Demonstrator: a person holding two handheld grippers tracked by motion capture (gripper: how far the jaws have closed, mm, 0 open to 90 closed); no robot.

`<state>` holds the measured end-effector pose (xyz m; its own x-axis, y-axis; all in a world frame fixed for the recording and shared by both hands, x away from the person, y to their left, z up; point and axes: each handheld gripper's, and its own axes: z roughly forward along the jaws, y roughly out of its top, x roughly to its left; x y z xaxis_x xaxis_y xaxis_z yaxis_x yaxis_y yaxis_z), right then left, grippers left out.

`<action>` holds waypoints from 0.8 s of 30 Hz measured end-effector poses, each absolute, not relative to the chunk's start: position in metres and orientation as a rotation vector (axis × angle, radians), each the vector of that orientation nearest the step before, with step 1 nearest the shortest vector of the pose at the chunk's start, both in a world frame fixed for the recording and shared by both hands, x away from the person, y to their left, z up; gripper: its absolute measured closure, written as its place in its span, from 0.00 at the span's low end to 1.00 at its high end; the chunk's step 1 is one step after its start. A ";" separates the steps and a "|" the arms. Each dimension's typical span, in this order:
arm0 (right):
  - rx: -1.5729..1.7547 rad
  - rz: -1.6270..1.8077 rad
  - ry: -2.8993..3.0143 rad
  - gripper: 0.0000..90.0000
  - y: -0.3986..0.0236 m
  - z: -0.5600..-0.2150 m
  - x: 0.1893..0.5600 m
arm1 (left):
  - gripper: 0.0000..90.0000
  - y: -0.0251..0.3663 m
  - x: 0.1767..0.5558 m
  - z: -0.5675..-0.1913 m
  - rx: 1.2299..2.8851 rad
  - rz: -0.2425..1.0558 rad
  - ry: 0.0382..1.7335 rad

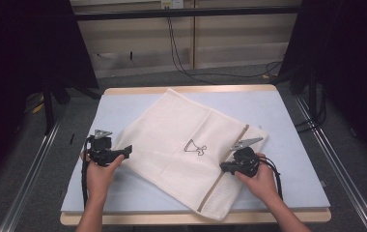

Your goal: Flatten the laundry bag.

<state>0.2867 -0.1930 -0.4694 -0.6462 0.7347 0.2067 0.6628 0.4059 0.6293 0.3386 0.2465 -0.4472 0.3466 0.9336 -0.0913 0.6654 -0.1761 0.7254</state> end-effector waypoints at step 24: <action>1.372 0.808 2.200 0.34 -0.273 -0.482 0.351 | 0.29 0.208 0.306 -0.478 2.051 0.442 1.346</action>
<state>0.3511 -0.2730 -0.4816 -0.4230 0.9049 -0.0474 0.6589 0.3430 0.6694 0.3061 0.2083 -0.4775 0.4192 0.9056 -0.0639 0.6912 -0.2727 0.6692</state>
